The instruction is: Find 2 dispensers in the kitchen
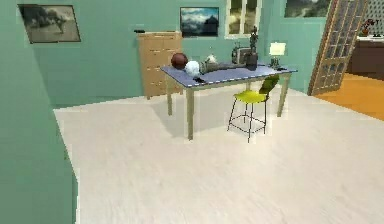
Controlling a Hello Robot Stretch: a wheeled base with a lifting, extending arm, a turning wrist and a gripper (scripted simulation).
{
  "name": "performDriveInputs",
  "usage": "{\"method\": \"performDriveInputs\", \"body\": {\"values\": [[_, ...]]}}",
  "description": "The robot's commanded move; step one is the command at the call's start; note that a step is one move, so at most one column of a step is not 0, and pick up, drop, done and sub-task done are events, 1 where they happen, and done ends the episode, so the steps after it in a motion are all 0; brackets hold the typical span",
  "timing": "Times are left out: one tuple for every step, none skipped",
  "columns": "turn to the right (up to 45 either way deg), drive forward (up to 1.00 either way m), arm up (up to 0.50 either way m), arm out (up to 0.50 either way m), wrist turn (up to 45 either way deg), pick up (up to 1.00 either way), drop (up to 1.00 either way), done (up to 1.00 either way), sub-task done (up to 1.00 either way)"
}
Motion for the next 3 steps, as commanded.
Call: {"method": "performDriveInputs", "body": {"values": [[15.0,0.00,0.00,0.00,0.0,0.00,0.00,0.00,0.00],[0.0,0.65,0.00,0.00,0.0,0.00,0.00,0.00,0.00],[36.0,0.00,0.00,0.00,0.0,0.00,0.00,0.00,0.00]]}}
